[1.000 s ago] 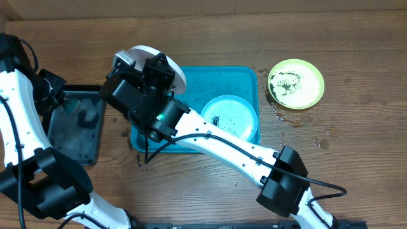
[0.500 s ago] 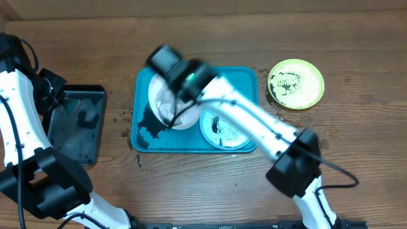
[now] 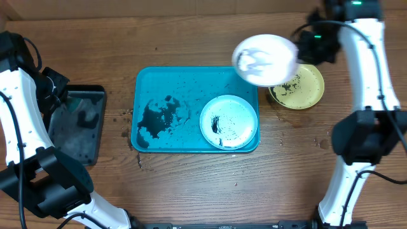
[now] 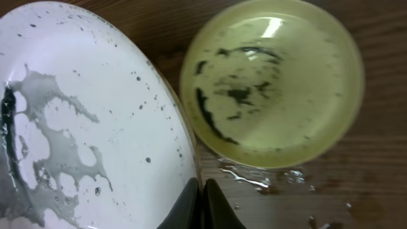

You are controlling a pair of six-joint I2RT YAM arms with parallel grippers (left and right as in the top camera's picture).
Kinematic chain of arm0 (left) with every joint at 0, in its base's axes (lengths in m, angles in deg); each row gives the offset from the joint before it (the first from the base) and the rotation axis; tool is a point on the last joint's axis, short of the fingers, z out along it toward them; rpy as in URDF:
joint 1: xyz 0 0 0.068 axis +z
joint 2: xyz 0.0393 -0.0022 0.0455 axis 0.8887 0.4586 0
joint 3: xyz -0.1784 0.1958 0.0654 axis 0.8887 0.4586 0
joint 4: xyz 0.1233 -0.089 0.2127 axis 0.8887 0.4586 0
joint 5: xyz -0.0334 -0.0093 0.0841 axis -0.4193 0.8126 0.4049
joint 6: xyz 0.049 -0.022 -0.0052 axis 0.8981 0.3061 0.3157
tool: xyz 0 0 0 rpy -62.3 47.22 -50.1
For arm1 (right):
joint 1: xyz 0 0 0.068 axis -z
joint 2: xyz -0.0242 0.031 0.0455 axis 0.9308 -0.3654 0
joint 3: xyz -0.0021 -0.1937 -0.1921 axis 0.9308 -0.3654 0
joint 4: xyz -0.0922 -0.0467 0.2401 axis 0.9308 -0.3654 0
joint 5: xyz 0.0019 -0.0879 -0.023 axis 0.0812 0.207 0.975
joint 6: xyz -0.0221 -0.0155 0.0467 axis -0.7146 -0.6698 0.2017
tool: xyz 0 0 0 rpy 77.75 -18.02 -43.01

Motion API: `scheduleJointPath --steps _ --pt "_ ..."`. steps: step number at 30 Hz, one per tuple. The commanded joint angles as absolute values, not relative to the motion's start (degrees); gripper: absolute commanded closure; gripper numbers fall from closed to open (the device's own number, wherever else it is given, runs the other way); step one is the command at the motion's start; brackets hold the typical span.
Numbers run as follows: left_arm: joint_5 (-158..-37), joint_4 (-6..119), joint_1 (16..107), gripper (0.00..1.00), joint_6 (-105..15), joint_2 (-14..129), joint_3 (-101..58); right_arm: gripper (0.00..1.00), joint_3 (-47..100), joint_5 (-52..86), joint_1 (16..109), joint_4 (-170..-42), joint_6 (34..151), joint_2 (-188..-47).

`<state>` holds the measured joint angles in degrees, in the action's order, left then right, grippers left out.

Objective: Clean dirty plates on tray and stack at the side
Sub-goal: 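Lift the white plate with the right gripper and carry it right, then lower the white plate onto the yellow plate and open the right gripper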

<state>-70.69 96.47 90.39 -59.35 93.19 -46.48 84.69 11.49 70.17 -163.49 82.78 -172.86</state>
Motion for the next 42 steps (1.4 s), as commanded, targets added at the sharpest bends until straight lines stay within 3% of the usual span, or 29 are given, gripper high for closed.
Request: scheduleJointPath --steps 1,6,14,19,20,21,27,32,42 --pt "-70.91 95.99 89.32 0.96 -58.17 93.93 -46.02 0.96 82.46 10.29 77.23 -163.58 83.09 -170.9" --pt "-70.91 95.68 89.05 0.96 -58.15 93.93 -46.02 0.96 76.23 10.71 82.02 -160.34 83.11 -170.9" --pt "-70.88 95.18 88.77 0.96 -58.17 93.93 -46.02 0.96 62.9 14.82 82.08 -151.21 84.62 -170.9" --pt "-70.91 95.18 88.77 0.96 -58.15 93.93 -46.02 0.57 62.63 15.82 82.08 -149.92 84.62 -170.9" --pt "-70.91 95.18 88.77 0.96 -58.17 93.93 -46.02 0.42 62.63 15.82 82.08 -149.83 84.62 -170.9" --pt "-70.91 95.18 88.77 0.96 -58.17 93.93 -46.02 0.38 62.63 15.8 82.08 -149.83 84.62 -170.9" --pt "-70.93 95.2 88.77 0.96 -58.15 93.93 -46.02 0.44 64.12 5.02 81.21 -153.87 81.23 -170.72" --pt "-70.95 95.22 88.66 0.96 -58.12 93.93 -46.02 0.48 64.58 -3.28 74.59 -156.76 73.88 -169.37" --pt "-70.91 95.2 87.0 0.96 -57.07 93.93 -46.02 0.48 60.27 16.28 54.37 -152.39 79.54 -169.61"
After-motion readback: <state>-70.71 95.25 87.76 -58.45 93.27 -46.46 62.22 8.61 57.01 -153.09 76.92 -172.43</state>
